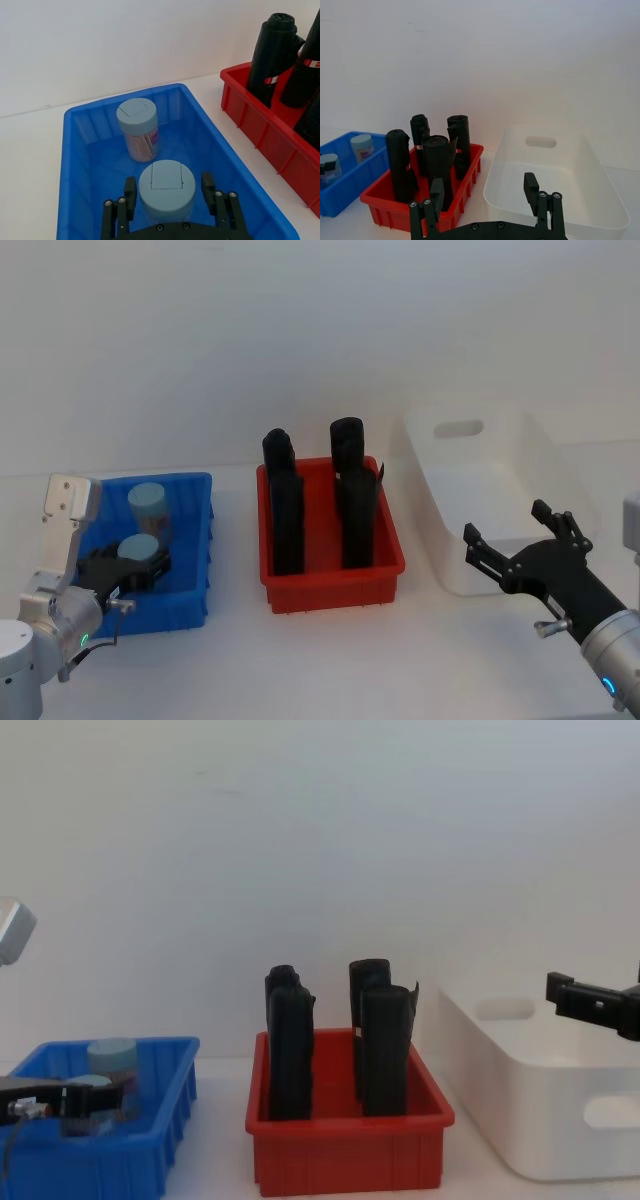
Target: Pick the cotton swabs from the blue box and place them into the white box.
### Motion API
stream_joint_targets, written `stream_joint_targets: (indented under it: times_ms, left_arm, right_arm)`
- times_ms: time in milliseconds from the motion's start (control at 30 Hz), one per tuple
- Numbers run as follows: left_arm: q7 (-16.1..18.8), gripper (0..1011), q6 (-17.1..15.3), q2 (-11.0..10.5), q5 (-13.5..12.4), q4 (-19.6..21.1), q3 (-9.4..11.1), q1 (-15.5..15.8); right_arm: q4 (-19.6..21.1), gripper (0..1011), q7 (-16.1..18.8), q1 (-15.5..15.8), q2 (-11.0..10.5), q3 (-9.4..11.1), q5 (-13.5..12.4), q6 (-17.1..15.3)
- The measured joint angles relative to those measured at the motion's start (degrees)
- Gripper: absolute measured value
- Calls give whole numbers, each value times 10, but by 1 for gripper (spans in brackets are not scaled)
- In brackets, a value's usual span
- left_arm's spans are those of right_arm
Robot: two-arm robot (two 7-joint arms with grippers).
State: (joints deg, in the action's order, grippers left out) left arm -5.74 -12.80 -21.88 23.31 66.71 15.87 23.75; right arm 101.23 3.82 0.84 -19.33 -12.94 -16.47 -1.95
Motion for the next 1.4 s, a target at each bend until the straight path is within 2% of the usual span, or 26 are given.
stream_joint_targets:
  times_ms: [33, 133, 200, 533, 767, 1033, 1267, 1400]
  left_arm:
    - [-1, 835, 1, 0, 0, -1, 0, 0]
    - [-10, 702, 5, 1, 0, -6, -1, 3]
    - [-14, 672, 6, 1, 0, -8, -1, 4]
    - [-31, 669, 7, -2, -9, 9, -3, 4]
    - [-45, 669, -7, -11, -20, 58, -8, -1]
    - [-64, 669, -31, -29, -31, 137, -17, -11]
    - [-92, 669, -55, -44, -34, 191, -23, -17]
    - [-119, 669, -72, -53, -34, 221, -26, -19]
  right_arm:
    - [0, 1002, 0, 0, 0, 0, 0, 0]
    - [0, 1002, 0, 0, 0, 0, 0, 0]
    - [0, 1002, 0, 0, 0, 0, 0, 0]
    - [0, 1002, 0, 0, 0, 0, 0, 0]
    - [0, 1002, 0, 0, 0, 0, 0, 0]
    - [0, 1002, 0, 0, 0, 0, 0, 0]
    - [0, 1002, 0, 0, 0, 0, 0, 0]
    - [0, 1002, 0, 0, 0, 0, 0, 0]
